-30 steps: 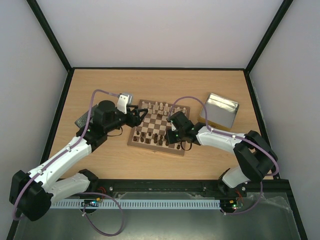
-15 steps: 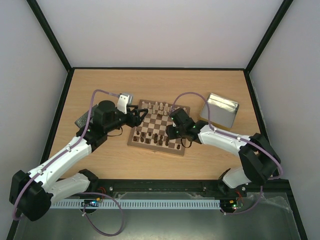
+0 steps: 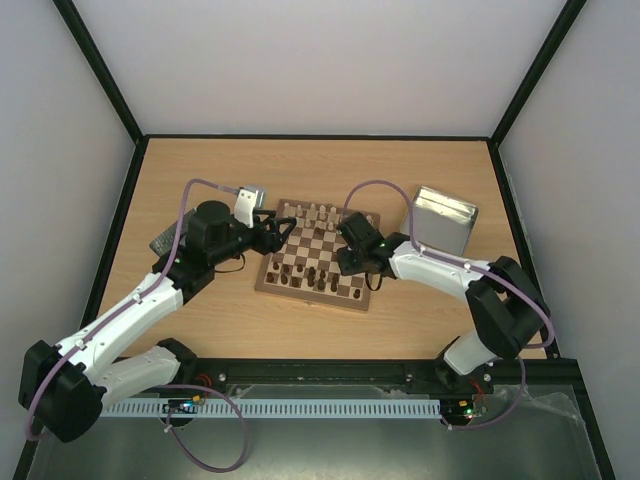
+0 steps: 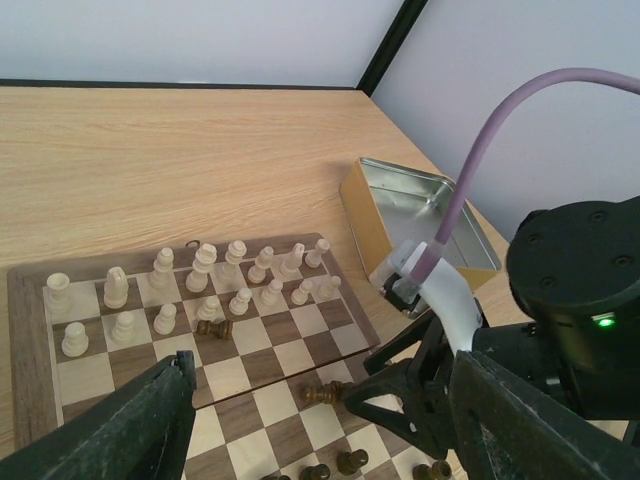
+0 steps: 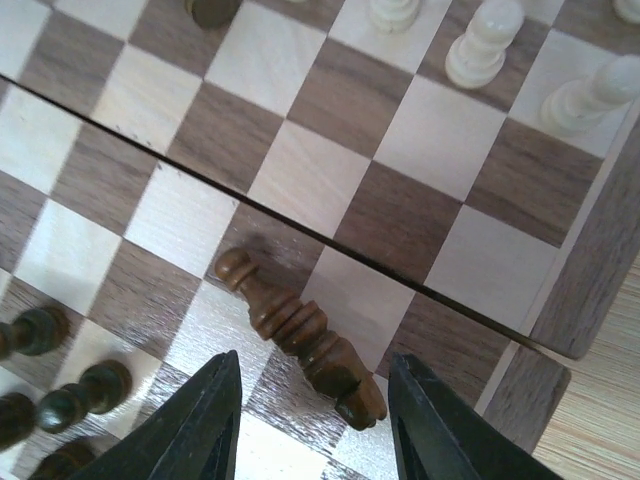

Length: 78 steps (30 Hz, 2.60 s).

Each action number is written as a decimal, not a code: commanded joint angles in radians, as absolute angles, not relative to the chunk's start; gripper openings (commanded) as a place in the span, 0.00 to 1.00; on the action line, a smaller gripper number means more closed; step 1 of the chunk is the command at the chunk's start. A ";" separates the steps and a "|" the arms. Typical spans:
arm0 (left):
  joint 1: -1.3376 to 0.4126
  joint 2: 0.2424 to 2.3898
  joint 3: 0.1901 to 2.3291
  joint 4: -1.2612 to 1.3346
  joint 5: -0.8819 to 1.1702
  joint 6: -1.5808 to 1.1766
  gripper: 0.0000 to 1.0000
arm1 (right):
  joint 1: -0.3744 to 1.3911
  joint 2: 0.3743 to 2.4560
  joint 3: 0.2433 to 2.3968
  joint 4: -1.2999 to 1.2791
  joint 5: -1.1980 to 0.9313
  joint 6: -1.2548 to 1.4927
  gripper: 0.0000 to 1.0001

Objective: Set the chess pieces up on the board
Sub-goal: Pick up the chess piece from the chessboard.

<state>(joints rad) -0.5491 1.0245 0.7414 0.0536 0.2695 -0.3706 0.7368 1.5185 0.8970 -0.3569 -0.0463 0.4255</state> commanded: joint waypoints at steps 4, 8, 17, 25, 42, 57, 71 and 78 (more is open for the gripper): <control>-0.544 1.015 0.738 0.065 0.284 -0.380 0.72 | 0.734 1.585 0.955 -0.453 -0.032 0.330 0.37; -0.545 1.016 0.737 0.066 0.288 -0.380 0.72 | 0.733 1.606 0.956 -0.466 -0.026 0.316 0.33; -0.544 1.039 0.737 0.098 0.323 -0.409 0.73 | 0.734 1.640 0.932 -0.465 -0.038 0.299 0.25; -0.546 1.093 0.733 0.166 0.379 -0.512 0.72 | 0.733 1.614 0.910 -0.430 -0.021 0.295 0.09; -0.577 1.336 0.809 0.236 0.551 -0.871 0.70 | 0.733 1.225 0.772 -0.210 -0.207 0.259 0.07; -0.571 1.421 0.834 0.419 0.790 -0.980 0.62 | 0.734 1.044 0.694 -0.090 -0.376 0.246 0.08; -0.574 1.449 0.851 0.413 0.838 -0.950 0.13 | 0.735 1.055 0.704 -0.103 -0.351 0.252 0.08; -0.574 1.374 0.856 0.295 0.649 -0.816 0.02 | 0.732 1.066 0.713 -0.134 -0.205 0.342 0.08</control>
<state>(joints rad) -0.5732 1.4429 0.8238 0.3737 0.7773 -0.9230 0.7368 1.0622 0.7017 -0.1226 -0.3195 0.2764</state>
